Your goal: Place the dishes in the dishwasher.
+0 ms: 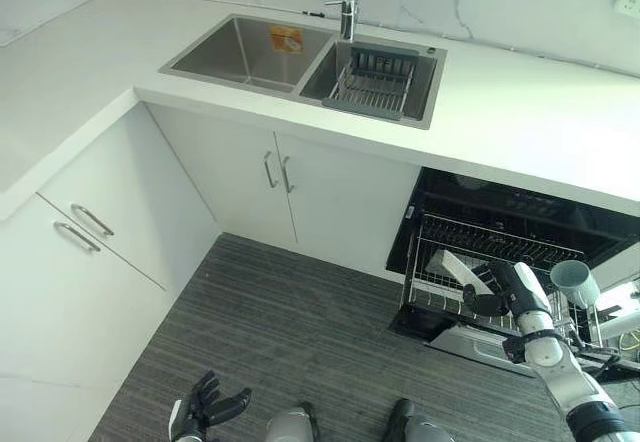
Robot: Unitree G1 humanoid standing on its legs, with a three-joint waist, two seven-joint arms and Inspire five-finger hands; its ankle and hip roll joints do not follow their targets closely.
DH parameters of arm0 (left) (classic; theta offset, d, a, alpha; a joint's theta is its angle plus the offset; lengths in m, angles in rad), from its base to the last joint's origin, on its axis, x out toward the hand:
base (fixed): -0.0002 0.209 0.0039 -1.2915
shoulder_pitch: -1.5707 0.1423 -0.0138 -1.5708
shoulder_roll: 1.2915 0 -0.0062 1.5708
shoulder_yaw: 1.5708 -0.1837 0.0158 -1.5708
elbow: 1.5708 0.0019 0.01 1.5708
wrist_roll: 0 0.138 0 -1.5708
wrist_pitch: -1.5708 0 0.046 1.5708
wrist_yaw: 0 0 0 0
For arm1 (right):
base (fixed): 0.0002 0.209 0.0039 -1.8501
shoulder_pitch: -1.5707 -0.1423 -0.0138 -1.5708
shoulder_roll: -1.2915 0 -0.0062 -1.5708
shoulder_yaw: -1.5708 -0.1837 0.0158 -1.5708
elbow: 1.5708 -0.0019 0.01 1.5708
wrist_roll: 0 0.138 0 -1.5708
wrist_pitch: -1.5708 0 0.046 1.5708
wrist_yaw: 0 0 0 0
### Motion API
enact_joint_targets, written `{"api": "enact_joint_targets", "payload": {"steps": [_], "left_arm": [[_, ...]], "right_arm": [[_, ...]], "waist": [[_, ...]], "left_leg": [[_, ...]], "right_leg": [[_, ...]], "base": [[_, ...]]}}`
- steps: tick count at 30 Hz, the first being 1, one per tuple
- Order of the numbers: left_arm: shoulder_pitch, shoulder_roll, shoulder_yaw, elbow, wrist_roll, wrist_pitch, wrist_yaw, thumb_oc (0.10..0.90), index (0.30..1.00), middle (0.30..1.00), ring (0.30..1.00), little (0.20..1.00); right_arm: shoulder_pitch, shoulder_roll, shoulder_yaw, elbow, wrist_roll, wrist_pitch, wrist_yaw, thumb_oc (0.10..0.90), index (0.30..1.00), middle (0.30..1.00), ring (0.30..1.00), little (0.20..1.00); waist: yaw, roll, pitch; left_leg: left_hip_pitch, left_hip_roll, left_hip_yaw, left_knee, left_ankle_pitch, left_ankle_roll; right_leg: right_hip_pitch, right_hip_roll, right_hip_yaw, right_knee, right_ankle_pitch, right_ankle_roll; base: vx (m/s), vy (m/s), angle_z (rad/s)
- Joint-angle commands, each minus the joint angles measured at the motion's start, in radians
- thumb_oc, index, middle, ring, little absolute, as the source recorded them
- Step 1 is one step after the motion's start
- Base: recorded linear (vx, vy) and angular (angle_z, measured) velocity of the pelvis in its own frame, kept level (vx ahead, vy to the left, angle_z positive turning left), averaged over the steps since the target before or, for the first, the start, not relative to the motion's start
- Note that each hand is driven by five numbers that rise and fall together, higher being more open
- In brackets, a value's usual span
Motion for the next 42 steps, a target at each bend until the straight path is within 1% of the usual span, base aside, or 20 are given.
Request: {"api": "enact_joint_targets", "payload": {"steps": [1, 6, 18, 19, 20, 21, 22, 23, 25, 26, 28, 30, 32, 33, 34, 35, 36, 37, 38, 42], "left_arm": [[-0.024, 0.066, -0.017, -0.056, -0.003, -0.037, 0.006, 0.800, 0.900, 0.900, 0.900, 0.900], [-0.028, 0.081, -0.046, -0.071, -0.008, -0.039, -0.001, 0.800, 0.900, 0.900, 0.900, 0.900], [-0.023, 0.090, -0.092, -0.082, -0.095, -0.067, -0.013, 0.800, 0.900, 0.900, 0.900, 0.900], [-0.023, 0.090, -0.097, -0.083, -0.105, -0.074, -0.015, 0.800, 0.900, 0.900, 0.900, 0.900], [-0.025, 0.087, -0.103, -0.084, -0.117, -0.081, -0.017, 0.800, 0.900, 0.900, 0.900, 0.900], [-0.024, 0.087, -0.104, -0.084, -0.121, -0.082, -0.017, 0.800, 0.900, 0.900, 0.900, 0.900], [-0.023, 0.087, -0.107, -0.087, -0.127, -0.083, -0.016, 0.800, 0.900, 0.900, 0.900, 0.900], [-0.023, 0.083, -0.112, -0.094, -0.137, -0.086, -0.014, 0.800, 0.900, 0.900, 0.900, 0.900], [-0.023, 0.081, -0.114, -0.094, -0.149, -0.090, -0.018, 0.800, 0.900, 0.900, 0.900, 0.900], [-0.027, 0.084, -0.119, -0.098, -0.157, -0.093, -0.027, 0.800, 0.900, 0.900, 0.900, 0.900], [-0.027, 0.087, -0.124, -0.108, -0.161, -0.090, -0.027, 0.800, 0.900, 0.900, 0.900, 0.900], [-0.031, 0.089, -0.128, -0.116, -0.168, -0.092, -0.033, 0.800, 0.900, 0.900, 0.900, 0.900], [-0.034, 0.090, -0.129, -0.119, -0.167, -0.092, -0.039, 0.800, 0.900, 0.900, 0.900, 0.900], [-0.033, 0.091, -0.130, -0.127, -0.163, -0.088, -0.040, 0.800, 0.900, 0.900, 0.900, 0.900], [-0.033, 0.091, -0.131, -0.132, -0.162, -0.087, -0.040, 0.800, 0.900, 0.900, 0.900, 0.900], [-0.032, 0.094, -0.133, -0.137, -0.161, -0.084, -0.039, 0.800, 0.900, 0.900, 0.900, 0.900], [-0.033, 0.094, -0.133, -0.140, -0.161, -0.083, -0.038, 0.800, 0.900, 0.900, 0.900, 0.900], [-0.033, 0.094, -0.132, -0.141, -0.159, -0.082, -0.039, 0.800, 0.900, 0.900, 0.900, 0.900], [-0.034, 0.094, -0.132, -0.140, -0.159, -0.082, -0.039, 0.800, 0.900, 0.900, 0.900, 0.900], [-0.041, 0.092, -0.130, -0.135, -0.150, -0.074, -0.037, 0.800, 0.900, 0.900, 0.900, 0.900]], "right_arm": [[-0.148, -0.099, -0.003, -0.038, 0.024, -0.060, -0.030, 0.400, 0.300, 0.300, 0.300, 0.300], [-0.221, -0.108, 0.017, 0.077, 0.034, -0.057, -0.020, 0.400, 0.300, 0.300, 0.300, 0.300], [-0.414, -0.230, 0.067, 0.327, -0.041, -0.073, 0.048, 0.400, 0.300, 0.300, 0.300, 0.300], [-0.428, -0.241, 0.080, 0.343, -0.057, -0.076, 0.054, 0.400, 0.300, 0.300, 0.300, 0.300], [-0.443, -0.251, 0.090, 0.360, -0.051, -0.075, 0.070, 0.400, 0.300, 0.300, 0.300, 0.300], [-0.447, -0.253, 0.094, 0.364, -0.049, -0.073, 0.076, 0.400, 0.300, 0.300, 0.300, 0.300], [-0.452, -0.257, 0.098, 0.369, -0.047, -0.069, 0.085, 0.400, 0.300, 0.300, 0.300, 0.300], [-0.464, -0.267, 0.102, 0.378, -0.042, -0.060, 0.115, 0.400, 0.300, 0.300, 0.300, 0.300], [-0.474, -0.270, 0.111, 0.406, -0.036, -0.051, 0.169, 0.400, 0.300, 0.300, 0.300, 0.300], [-0.489, -0.276, 0.122, 0.436, -0.022, -0.045, 0.218, 0.800, 0.900, 0.900, 0.900, 0.900], [-0.491, -0.276, 0.127, 0.441, -0.005, -0.038, 0.234, 0.800, 0.900, 0.900, 0.900, 0.900], [-0.496, -0.279, 0.122, 0.448, 0.009, -0.046, 0.242, 0.800, 0.900, 0.900, 0.900, 0.900], [-0.497, -0.279, 0.115, 0.451, 0.024, -0.053, 0.248, 0.800, 0.900, 0.900, 0.900, 0.900], [-0.501, -0.278, 0.109, 0.450, 0.039, -0.057, 0.259, 0.800, 0.900, 0.900, 0.900, 0.900], [-0.500, -0.278, 0.107, 0.449, 0.041, -0.059, 0.260, 0.800, 0.900, 0.900, 0.900, 0.900], [-0.500, -0.272, 0.103, 0.445, 0.050, -0.069, 0.263, 0.800, 0.900, 0.900, 0.900, 0.900], [-0.500, -0.272, 0.102, 0.443, 0.055, -0.071, 0.262, 0.800, 0.900, 0.900, 0.900, 0.900], [-0.505, -0.266, 0.095, 0.437, 0.078, -0.074, 0.265, 0.800, 0.900, 0.900, 0.900, 0.900], [-0.505, -0.266, 0.094, 0.437, 0.081, -0.076, 0.265, 0.800, 0.900, 0.900, 0.900, 0.900], [-0.505, -0.264, 0.071, 0.412, 0.132, -0.082, 0.279, 0.800, 0.900, 0.900, 0.900, 0.900]], "waist": [[0.021, 0.000, -0.011], [0.034, 0.013, -0.001], [0.053, 0.081, 0.023], [0.056, 0.091, 0.024], [0.054, 0.093, 0.031], [0.056, 0.098, 0.029], [0.056, 0.100, 0.031], [0.053, 0.102, 0.040], [0.057, 0.109, 0.040], [0.059, 0.107, 0.051], [0.063, 0.111, 0.053], [0.060, 0.106, 0.060], [0.060, 0.104, 0.062], [0.064, 0.103, 0.059], [0.061, 0.099, 0.064], [0.066, 0.098, 0.061], [0.063, 0.092, 0.064], [0.064, 0.090, 0.060], [0.065, 0.091, 0.061], [0.056, 0.074, 0.058]], "left_leg": [[0.094, 0.002, -0.121, -0.043, -0.130, -0.057], [0.086, 0.002, -0.133, -0.043, -0.124, -0.060], [0.021, -0.008, -0.147, -0.043, -0.090, -0.080], [0.023, -0.004, -0.151, -0.043, -0.106, -0.086], [0.001, -0.009, -0.143, -0.043, -0.084, -0.083], [0.009, -0.004, -0.149, -0.043, -0.101, -0.088], [0.005, -0.005, -0.150, -0.043, -0.100, -0.089], [-0.016, -0.011, -0.144, -0.043, -0.077, -0.085], [-0.014, -0.009, -0.150, -0.043, -0.092, -0.092], [-0.037, -0.013, -0.146, -0.043, -0.069, -0.089], [-0.027, -0.007, -0.151, -0.043, -0.088, -0.094], [-0.049, -0.014, -0.148, -0.043, -0.064, -0.089], [-0.053, -0.015, -0.149, -0.043, -0.063, -0.088], [-0.041, -0.011, -0.154, -0.043, -0.083, -0.093], [-0.053, -0.015, -0.148, -0.043, -0.063, -0.087], [-0.033, -0.009, -0.153, -0.043, -0.087, -0.092], [-0.046, -0.016, -0.148, -0.043, -0.066, -0.086], [-0.029, -0.013, -0.154, -0.043, -0.090, -0.088], [-0.025, -0.011, -0.153, -0.043, -0.092, -0.088], [-0.021, -0.019, -0.144, -0.043, -0.079, -0.078]], "right_leg": [[-0.003, -0.022, 0.031, -0.013, -0.026, 0.146], [-0.015, -0.026, 0.022, -0.013, -0.018, 0.143], [-0.069, -0.037, 0.038, -0.013, -0.028, 0.132], [-0.066, -0.030, 0.052, -0.013, -0.048, 0.145], [-0.084, -0.040, 0.045, -0.013, -0.032, 0.131], [-0.076, -0.032, 0.056, -0.013, -0.051, 0.144], [-0.079, -0.032, 0.058, -0.013, -0.052, 0.143], [-0.095, -0.041, 0.051, -0.013, -0.036, 0.129], [-0.093, -0.033, 0.066, -0.013, -0.057, 0.141], [-0.106, -0.040, 0.057, -0.013, -0.044, 0.126], [-0.095, -0.031, 0.069, -0.013, -0.064, 0.139], [-0.111, -0.040, 0.062, -0.013, -0.045, 0.127], [-0.113, -0.040, 0.064, -0.013, -0.045, 0.128], [-0.102, -0.031, 0.074, -0.013, -0.064, 0.142], [-0.112, -0.039, 0.064, -0.013, -0.044, 0.129], [-0.097, -0.030, 0.073, -0.013, -0.060, 0.145], [-0.109, -0.039, 0.062, -0.013, -0.039, 0.132], [-0.098, -0.031, 0.074, -0.013, -0.056, 0.146], [-0.096, -0.029, 0.075, -0.013, -0.057, 0.146], [-0.103, -0.041, 0.066, -0.013, -0.026, 0.139]], "base": [[-0.02, -0.052, 0.12], [-0.02, -0.035, 0.05], [-0.05, -0.006, 0.05], [-0.11, 0.024, 0.00], [0.00, 0.000, 0.00], [-0.07, 0.022, -0.02], [-0.06, 0.022, -0.01], [-0.14, 0.023, -0.03], [-0.07, 0.023, -0.04], [0.00, 0.000, 0.00], [-0.01, -0.002, 0.01], [-0.12, 0.006, 0.00], [-0.04, 0.009, 0.00], [-0.04, 0.012, 0.01], [0.06, 0.022, -0.01], [-0.09, 0.027, -0.04], [0.07, 0.046, -0.07], [-0.01, 0.035, -0.06], [0.07, 0.038, -0.09], [-0.05, 0.056, -0.10]]}}
